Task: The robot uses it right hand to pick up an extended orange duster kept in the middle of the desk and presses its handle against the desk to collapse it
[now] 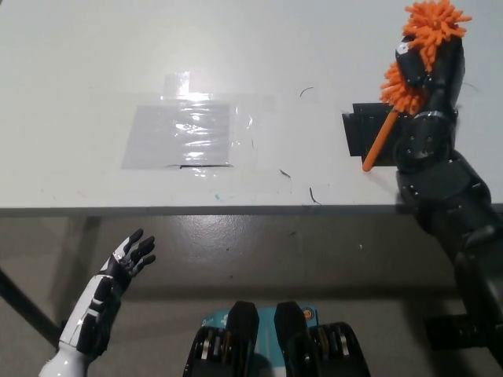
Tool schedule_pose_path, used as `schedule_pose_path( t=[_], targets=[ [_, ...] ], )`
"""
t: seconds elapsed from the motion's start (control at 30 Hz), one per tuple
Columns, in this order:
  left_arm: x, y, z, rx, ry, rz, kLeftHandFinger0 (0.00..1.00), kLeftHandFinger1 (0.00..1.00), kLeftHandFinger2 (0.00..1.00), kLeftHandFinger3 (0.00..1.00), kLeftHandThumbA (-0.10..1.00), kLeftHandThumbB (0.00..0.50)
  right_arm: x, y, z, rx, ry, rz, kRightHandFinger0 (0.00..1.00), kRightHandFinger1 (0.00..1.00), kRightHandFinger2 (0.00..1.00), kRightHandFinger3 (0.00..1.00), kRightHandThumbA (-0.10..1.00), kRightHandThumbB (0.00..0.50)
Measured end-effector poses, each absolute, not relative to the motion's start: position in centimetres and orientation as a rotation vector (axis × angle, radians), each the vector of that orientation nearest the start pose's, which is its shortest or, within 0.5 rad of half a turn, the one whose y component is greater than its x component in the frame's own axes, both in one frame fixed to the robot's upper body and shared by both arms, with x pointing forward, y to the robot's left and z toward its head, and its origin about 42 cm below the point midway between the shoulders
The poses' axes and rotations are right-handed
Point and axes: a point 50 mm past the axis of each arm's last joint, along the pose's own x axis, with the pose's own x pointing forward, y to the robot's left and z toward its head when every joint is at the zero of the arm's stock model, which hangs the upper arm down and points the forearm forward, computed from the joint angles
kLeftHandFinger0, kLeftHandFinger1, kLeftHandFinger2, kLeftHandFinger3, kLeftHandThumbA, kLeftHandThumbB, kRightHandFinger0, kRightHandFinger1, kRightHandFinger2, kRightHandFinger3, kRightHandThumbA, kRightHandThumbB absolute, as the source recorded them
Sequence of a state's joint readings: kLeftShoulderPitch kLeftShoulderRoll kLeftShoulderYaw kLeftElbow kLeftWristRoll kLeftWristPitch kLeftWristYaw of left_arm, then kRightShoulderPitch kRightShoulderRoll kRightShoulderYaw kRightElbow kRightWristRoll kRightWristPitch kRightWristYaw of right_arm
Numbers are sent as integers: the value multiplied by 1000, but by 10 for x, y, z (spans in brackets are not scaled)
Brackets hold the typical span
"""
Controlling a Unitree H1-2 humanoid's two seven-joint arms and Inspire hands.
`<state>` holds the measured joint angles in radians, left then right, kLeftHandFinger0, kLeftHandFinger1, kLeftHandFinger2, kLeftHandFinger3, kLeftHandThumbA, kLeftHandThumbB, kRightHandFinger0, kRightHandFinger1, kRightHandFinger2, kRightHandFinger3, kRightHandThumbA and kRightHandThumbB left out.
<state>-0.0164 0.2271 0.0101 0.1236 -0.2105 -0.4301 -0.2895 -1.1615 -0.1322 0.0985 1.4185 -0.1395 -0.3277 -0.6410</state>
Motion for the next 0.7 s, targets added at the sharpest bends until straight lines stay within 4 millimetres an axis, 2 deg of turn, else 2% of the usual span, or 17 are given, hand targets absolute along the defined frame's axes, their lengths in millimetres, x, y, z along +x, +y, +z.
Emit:
schedule_pose_path(
  t=[0.03, 0.07, 0.13, 0.17, 0.2, 0.23, 0.27, 0.3, 0.33, 0.37, 0.4, 0.43, 0.47, 0.53, 0.57, 0.63, 0.7],
  targets=[
    [282, 280, 104, 70, -321, -258, 1000, 1000, 1000, 1000, 1000, 289, 567, -202, 252, -396, -189, -413, 515, 674, 723, 623, -100, 119],
    [282, 280, 104, 70, -320, -258, 1000, 1000, 1000, 1000, 1000, 289, 568, -203, 252, -403, -186, -404, 485, 610, 634, 563, -100, 118],
    [282, 280, 103, 69, -318, -258, 1000, 1000, 1000, 1000, 1000, 288, 569, -205, 253, -418, -178, -383, 747, 828, 896, 932, 56, 93],
    [282, 280, 103, 69, -317, -258, 1000, 1000, 1000, 1000, 1000, 283, 569, -205, 254, -424, -173, -374, 602, 675, 746, 785, 0, 97],
    [282, 280, 103, 69, -316, -258, 1000, 1000, 1000, 1000, 1000, 285, 570, -205, 254, -430, -169, -363, 401, 475, 540, 568, -84, 107],
    [282, 280, 103, 69, -316, -258, 1000, 1000, 1000, 1000, 1000, 288, 570, -205, 254, -436, -165, -353, 190, 258, 324, 373, -99, 93],
    [282, 280, 103, 69, -316, -258, 1000, 1000, 1000, 1000, 1000, 291, 570, -205, 254, -439, -162, -346, 98, 214, 312, 347, -100, 93],
    [282, 280, 103, 69, -316, -258, 1000, 1000, 1000, 1000, 1000, 287, 570, -204, 253, -445, -157, -335, 4, 23, 162, 192, -100, 108],
    [282, 281, 103, 70, -317, -258, 1000, 1000, 1000, 1000, 1000, 286, 571, -203, 253, -446, -155, -328, 1, 84, 286, 282, -100, 116],
    [282, 281, 104, 72, -318, -258, 1000, 1000, 1000, 1000, 1000, 287, 571, -203, 255, -439, -155, -327, 0, 185, 527, 459, -100, 119],
    [283, 282, 104, 73, -320, -258, 1000, 1000, 1000, 1000, 1000, 288, 572, -203, 256, -433, -155, -328, 0, 269, 682, 583, -100, 129],
    [284, 282, 105, 76, -322, -259, 1000, 1000, 1000, 1000, 1000, 294, 572, -202, 257, -424, -156, -330, 30, 353, 758, 645, -100, 144],
    [285, 283, 106, 78, -326, -259, 1000, 1000, 1000, 1000, 1000, 292, 573, -201, 261, -413, -166, -331, 22, 341, 741, 634, -100, 131],
    [287, 283, 108, 80, -330, -261, 1000, 1000, 1000, 1000, 1000, 281, 575, -199, 267, -406, -180, -333, 0, 181, 581, 592, -100, 138],
    [287, 283, 108, 80, -332, -261, 1000, 1000, 1000, 1000, 1000, 275, 577, -197, 274, -406, -198, -334, 0, 170, 572, 589, -100, 149],
    [287, 283, 108, 80, -330, -262, 1000, 1000, 1000, 1000, 984, 270, 579, -193, 285, -423, -232, -328, 0, 185, 613, 677, -100, 159],
    [286, 283, 107, 80, -329, -261, 1000, 1000, 1000, 1000, 984, 268, 582, -190, 297, -454, -274, -318, 0, 202, 635, 712, -100, 162]
  ],
)
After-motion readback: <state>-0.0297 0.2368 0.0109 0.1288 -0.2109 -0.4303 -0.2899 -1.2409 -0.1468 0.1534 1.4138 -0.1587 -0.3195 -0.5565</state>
